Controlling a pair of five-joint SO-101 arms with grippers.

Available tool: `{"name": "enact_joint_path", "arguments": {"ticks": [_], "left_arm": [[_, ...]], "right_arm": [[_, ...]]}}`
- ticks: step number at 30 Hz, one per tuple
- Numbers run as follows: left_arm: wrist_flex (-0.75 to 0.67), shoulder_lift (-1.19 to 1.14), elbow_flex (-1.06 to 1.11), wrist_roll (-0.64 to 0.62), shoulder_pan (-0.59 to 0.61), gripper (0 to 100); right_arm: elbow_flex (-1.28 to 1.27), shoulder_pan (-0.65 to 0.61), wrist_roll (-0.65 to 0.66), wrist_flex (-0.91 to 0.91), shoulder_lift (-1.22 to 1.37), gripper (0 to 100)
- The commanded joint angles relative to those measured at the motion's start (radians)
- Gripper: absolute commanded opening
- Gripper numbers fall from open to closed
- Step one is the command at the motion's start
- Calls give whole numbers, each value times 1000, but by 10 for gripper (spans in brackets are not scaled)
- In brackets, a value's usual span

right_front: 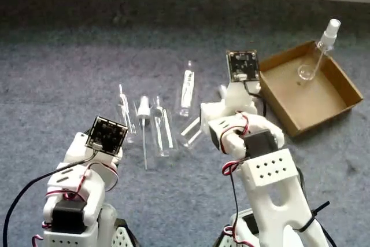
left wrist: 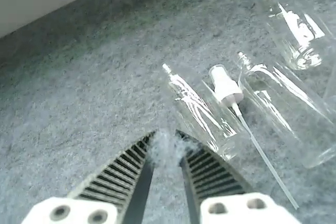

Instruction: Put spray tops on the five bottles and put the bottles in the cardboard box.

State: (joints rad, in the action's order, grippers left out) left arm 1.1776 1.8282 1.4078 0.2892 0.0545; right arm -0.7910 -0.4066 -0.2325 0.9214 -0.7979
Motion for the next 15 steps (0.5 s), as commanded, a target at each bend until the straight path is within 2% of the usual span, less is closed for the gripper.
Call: {"name": "enact_joint_path", "arguments": {"ticks": [1, 7, 11, 15], "left_arm": [[-2, 1, 21, -12, 13, 4], [-2, 1, 31, -12, 13, 4], [-2, 1, 31, -78, 13, 4], [-3, 1, 31, -83, 13, 4]], "right_arm": [[-8, -13, -126, -64, -12, 346], [104, -12, -186, -65, 182, 346], [203, -13, -209, -64, 371, 346], [292, -13, -230, -64, 535, 346]]}}
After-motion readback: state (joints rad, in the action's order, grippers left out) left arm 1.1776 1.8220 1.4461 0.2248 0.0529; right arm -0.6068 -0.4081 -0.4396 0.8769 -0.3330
